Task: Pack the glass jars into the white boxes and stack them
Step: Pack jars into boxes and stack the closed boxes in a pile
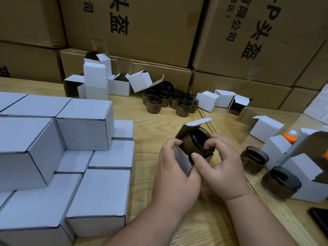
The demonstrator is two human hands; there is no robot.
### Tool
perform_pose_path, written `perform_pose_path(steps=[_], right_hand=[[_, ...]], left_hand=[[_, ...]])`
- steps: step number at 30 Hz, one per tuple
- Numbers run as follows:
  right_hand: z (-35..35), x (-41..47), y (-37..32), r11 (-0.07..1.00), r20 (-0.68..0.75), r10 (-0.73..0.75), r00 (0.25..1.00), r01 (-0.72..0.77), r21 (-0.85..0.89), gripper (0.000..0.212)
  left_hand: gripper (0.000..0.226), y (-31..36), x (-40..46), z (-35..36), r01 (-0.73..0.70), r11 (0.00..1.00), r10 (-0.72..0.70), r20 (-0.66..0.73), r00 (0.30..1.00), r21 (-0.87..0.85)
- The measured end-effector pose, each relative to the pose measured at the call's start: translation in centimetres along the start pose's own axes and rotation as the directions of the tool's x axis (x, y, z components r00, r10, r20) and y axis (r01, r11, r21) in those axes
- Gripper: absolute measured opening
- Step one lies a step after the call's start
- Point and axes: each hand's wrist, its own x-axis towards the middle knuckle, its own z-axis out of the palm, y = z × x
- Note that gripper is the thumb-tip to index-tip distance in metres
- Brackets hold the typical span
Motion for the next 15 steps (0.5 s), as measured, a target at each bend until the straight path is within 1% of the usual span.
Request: perform_pose_path(steps=[8, 11, 15], right_hand=[[-0.49, 0.22, 0.21, 0.998, 0.112, 0.052, 0.992, -0.048, -0.039, 0.041], [-0.28, 0.24, 0.3, 0.996, 0.168, 0.044, 0.985, -0.03, -0.087, 0.046], [-0.15, 0.33, 0.29, 0.994, 0.198, 0.026, 0.98, -0.004, -0.106, 0.049]], left_hand=[[0.059, 0.04, 0.01, -0.04, -0.027, 0.999, 0.027, -0.005, 1.0, 0.019], [0.059, 0.03, 0.01, -0.01, -0.035, 0.999, 0.035, -0.004, 0.999, 0.032], [0.057, 0.05, 0.03, -0.03, -0.053, 0.998, 0.053, -0.012, 0.999, 0.034]])
